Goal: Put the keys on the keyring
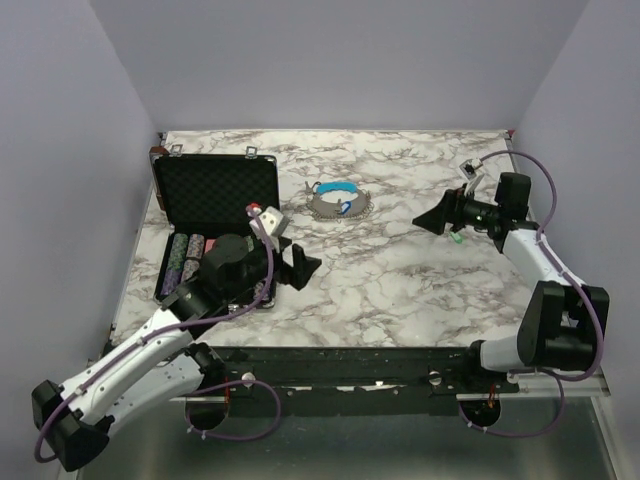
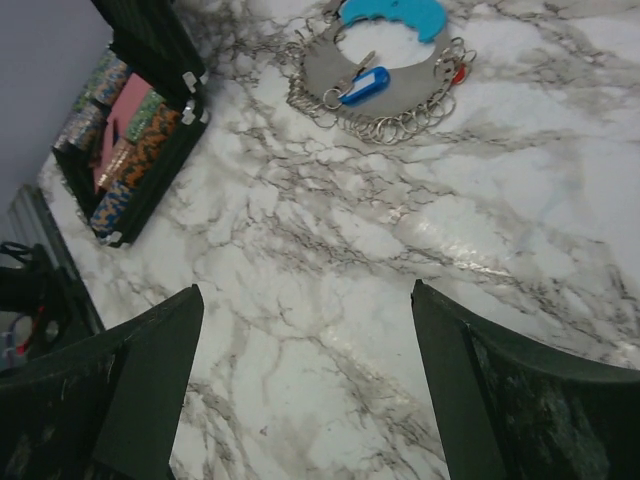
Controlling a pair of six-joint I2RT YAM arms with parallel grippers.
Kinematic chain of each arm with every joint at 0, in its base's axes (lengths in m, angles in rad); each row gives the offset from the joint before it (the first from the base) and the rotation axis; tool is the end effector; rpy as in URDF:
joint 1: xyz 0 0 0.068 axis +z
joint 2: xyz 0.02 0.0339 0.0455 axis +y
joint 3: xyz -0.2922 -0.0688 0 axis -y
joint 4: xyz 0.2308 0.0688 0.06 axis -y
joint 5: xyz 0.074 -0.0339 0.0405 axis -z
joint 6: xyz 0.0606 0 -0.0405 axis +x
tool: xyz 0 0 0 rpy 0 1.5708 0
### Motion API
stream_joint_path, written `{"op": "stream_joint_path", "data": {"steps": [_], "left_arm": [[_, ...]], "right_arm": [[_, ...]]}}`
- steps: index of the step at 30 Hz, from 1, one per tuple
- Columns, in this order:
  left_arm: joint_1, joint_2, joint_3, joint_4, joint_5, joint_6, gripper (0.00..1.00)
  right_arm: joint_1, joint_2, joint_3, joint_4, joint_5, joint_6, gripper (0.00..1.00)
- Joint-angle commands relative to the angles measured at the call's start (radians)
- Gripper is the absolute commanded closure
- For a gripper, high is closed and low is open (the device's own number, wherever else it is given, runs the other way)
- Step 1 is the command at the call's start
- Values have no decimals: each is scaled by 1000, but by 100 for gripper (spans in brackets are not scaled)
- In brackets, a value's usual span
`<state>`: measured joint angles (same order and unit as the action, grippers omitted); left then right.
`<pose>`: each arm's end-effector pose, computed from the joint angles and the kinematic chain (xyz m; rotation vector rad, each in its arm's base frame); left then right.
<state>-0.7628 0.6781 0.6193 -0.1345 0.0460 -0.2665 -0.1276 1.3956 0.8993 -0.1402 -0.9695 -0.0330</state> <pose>0.1126 -0.1115 0.3173 0.4834 1.7667 -0.7788 0.2917 0.0130 0.2797 -0.4297 1.9931 0.9548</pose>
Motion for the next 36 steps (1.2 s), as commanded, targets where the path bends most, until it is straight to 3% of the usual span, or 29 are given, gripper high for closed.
{"op": "stream_joint_path", "data": {"steps": [1, 7, 11, 17, 20, 22, 25, 28, 32, 36], "left_arm": [[58, 170, 137, -4, 81, -121, 1], [144, 522, 408, -134, 218, -148, 1], [172, 801, 701, -364, 242, -76, 2], [177, 1183, 1135, -683, 252, 67, 12], [175, 1299, 1304, -800, 255, 102, 14], [177, 1290, 1286, -786, 253, 116, 15], [175, 1172, 1133, -676, 238, 130, 15], [177, 949, 896, -481, 204, 135, 14], [186, 616, 558, -249, 173, 158, 11], [238, 373, 354, -252, 154, 188, 8]], "right_arm": [[-12, -27, -63, 257, -181, 191, 7], [-12, 9, -54, 245, -213, 208, 8], [-12, 16, -25, 202, -224, 203, 8], [-12, 13, 1, 142, -213, 163, 8], [-12, 22, 18, 85, -198, 137, 10], [-10, 39, 33, 48, -193, 118, 12], [28, 77, 87, -72, -135, 44, 19], [127, 127, 197, -252, 32, -151, 25], [281, 227, 324, -321, 237, -255, 34], [431, 411, 513, -447, 478, -367, 46]]}}
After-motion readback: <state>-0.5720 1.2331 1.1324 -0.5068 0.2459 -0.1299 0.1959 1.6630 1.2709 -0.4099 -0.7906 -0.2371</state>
